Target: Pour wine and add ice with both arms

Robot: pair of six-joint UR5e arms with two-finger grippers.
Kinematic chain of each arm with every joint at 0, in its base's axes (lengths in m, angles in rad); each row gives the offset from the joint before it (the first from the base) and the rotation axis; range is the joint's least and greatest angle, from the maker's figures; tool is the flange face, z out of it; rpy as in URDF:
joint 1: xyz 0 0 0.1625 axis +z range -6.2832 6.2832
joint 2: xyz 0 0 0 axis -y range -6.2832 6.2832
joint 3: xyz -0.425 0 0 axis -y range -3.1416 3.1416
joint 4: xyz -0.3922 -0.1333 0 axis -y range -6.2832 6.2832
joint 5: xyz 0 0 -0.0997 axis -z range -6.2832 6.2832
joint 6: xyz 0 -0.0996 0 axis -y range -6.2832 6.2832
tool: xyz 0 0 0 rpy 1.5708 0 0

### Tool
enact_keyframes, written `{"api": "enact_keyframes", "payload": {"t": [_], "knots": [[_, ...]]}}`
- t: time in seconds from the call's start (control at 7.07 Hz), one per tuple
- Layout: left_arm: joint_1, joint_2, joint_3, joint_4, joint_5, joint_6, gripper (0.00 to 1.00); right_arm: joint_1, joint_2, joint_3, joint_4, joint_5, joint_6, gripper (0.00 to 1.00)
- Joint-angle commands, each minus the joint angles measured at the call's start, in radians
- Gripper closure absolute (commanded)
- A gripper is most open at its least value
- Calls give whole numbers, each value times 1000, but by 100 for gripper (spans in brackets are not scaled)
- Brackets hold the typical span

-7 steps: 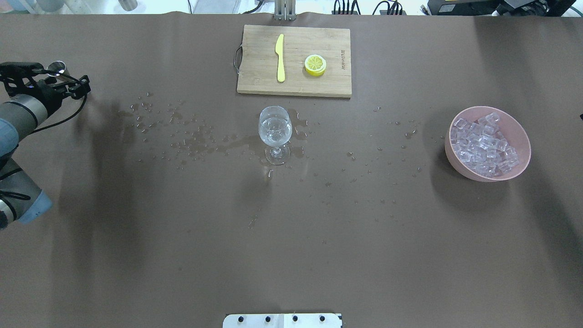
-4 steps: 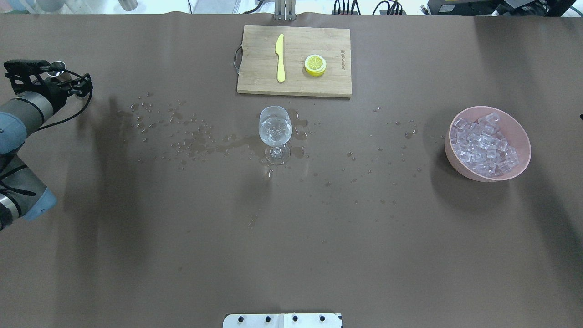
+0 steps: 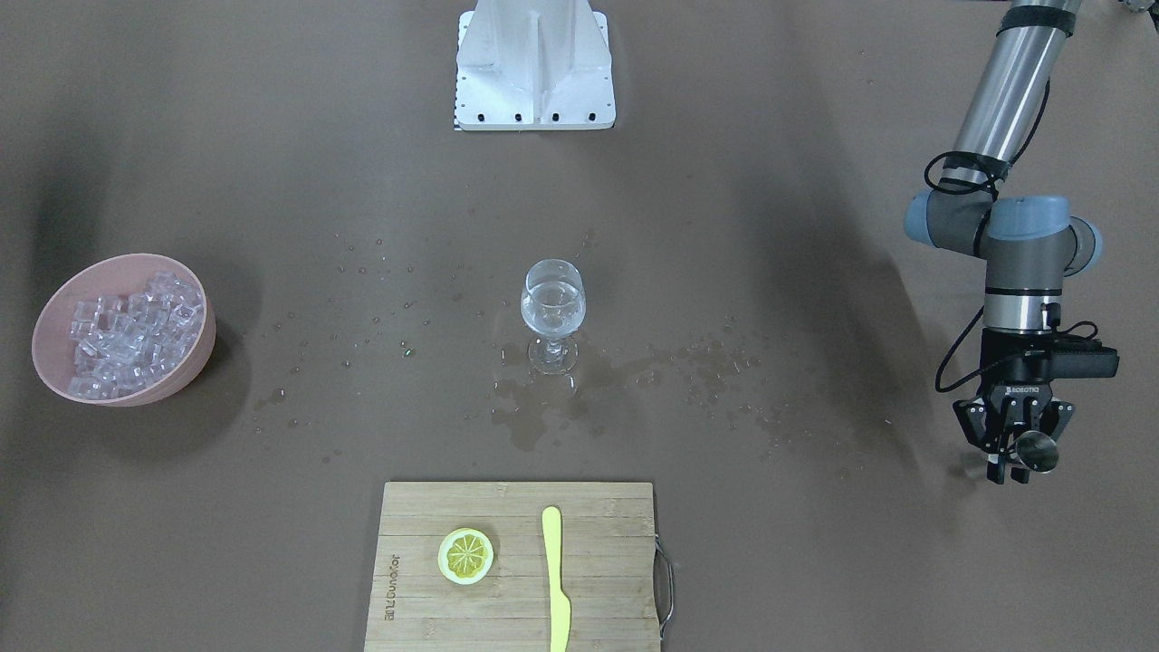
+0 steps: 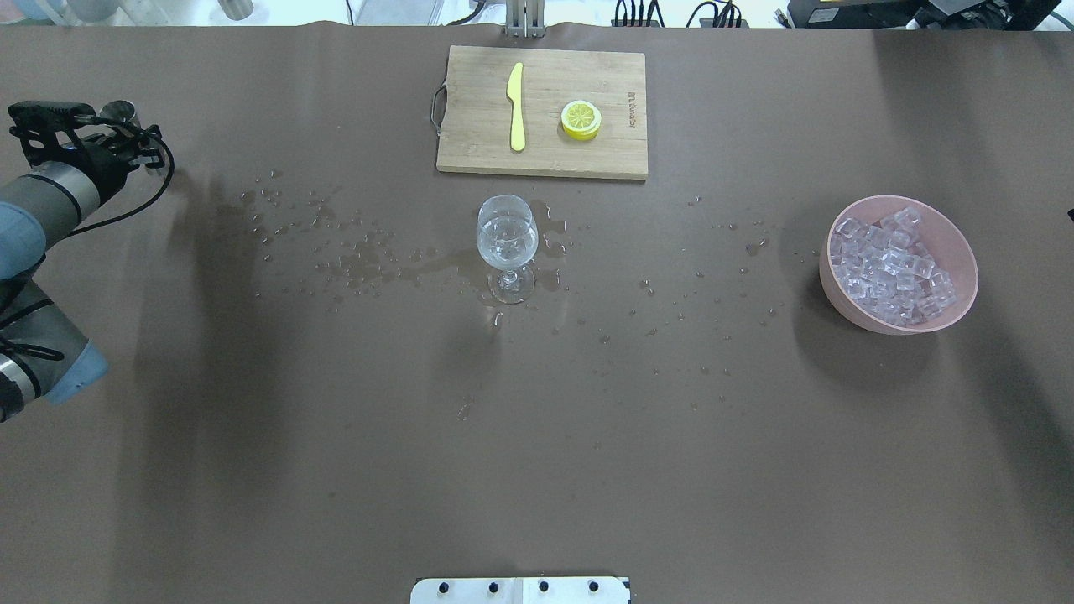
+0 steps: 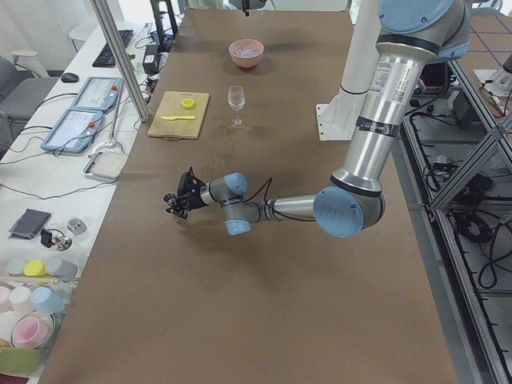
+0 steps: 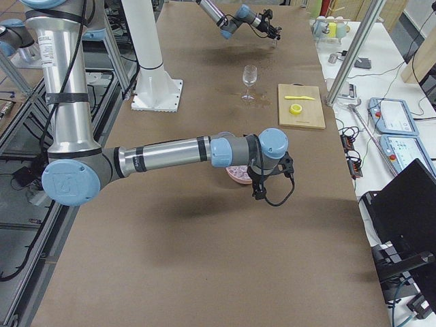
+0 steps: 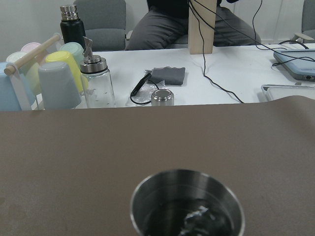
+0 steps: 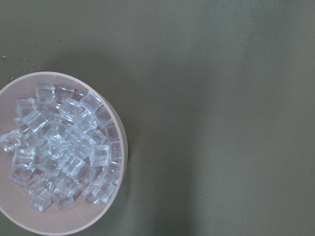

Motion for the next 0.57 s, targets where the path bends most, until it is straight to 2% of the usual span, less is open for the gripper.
{"api": "enact_keyframes", "payload": {"t": [0.0, 0.28, 0.42], "knots": [[-1, 46, -186, 1, -67, 94, 100, 0, 0, 5, 0, 0, 0, 0], [5, 46, -316, 12, -66, 79, 100, 0, 0, 2, -2, 0, 0, 0], [10, 43, -337, 21, -61, 44, 100, 0, 0, -1, -2, 2, 0, 0]]}}
